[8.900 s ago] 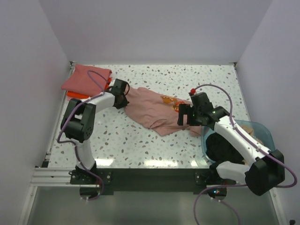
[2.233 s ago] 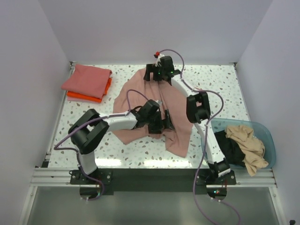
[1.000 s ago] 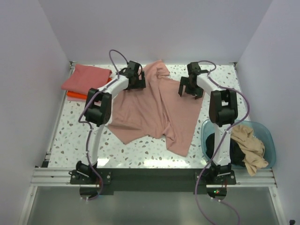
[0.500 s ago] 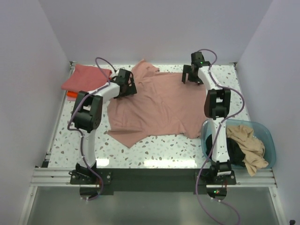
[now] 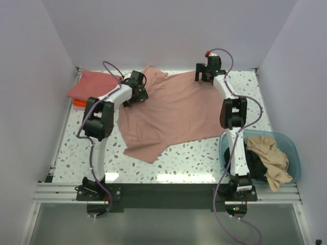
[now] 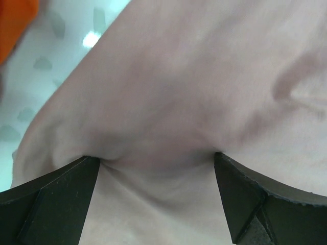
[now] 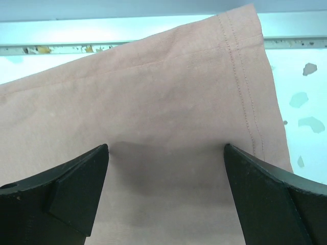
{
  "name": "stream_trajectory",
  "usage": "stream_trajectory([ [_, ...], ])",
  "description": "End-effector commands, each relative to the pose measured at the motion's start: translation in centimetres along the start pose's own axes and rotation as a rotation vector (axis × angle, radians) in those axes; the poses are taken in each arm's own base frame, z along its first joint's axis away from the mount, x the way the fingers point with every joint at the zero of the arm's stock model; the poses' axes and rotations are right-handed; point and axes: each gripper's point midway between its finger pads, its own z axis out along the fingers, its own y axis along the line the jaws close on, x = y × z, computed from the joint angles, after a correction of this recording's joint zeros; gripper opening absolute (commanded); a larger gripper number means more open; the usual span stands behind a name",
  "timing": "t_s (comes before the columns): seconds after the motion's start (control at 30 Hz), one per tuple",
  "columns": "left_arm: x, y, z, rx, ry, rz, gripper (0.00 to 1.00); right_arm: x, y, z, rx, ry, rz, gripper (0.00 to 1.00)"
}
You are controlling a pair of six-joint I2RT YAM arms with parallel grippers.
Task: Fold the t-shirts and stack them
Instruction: Flatten the tshirt out
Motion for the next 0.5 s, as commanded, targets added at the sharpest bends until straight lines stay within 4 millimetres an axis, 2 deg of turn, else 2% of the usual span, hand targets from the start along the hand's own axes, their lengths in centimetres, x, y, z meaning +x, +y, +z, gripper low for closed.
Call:
stream_trajectory([
  [0.0,1.6,2.0,3.0,-0.092,0.104,-0.019,1.00,-1.1,-0.2,1.6,-0.028,-0.074,0.016,0.99],
  [0.03,0.4,1.6,3.2,-0.078,0.080,-0.028,1.00,-1.0,-0.4,1.5,-0.024,-0.076,0.022,0.99],
  [0.13,-1.3,0.9,4.1,-0.048,0.041,-0.018,1.00,-1.6,-0.6,1.3,-0.023,-0.098,0.026,0.99],
  [0.2,-1.3,0.6,5.2,-0.030,0.063,-0.004,1.00,-1.4,-1.6,1.5,0.004,-0.091,0.022,0.99],
  [0.23,-2.5,0.1,5.3,-0.011,0.044,-0.011,1.00,-1.5,-1.9,1.5,0.013,-0.091,0.025,0.99],
  [0.27,-2.0,0.1,6.2,-0.007,0.060,0.002,1.00,-1.3,-2.3,1.5,0.022,-0.083,0.035,0.99],
  [0.3,-3.0,-0.6,6.2,0.017,0.044,0.001,1.00,-1.0,-3.2,1.6,0.037,-0.075,0.049,0.99],
  [0.37,-2.5,-1.0,7.4,0.047,0.077,0.010,1.00,-1.3,-4.5,1.3,0.054,-0.080,0.093,0.99],
  [0.47,-3.1,-2.5,7.7,0.118,0.064,0.032,1.00,-1.2,-4.9,1.3,0.024,-0.077,0.114,0.99],
])
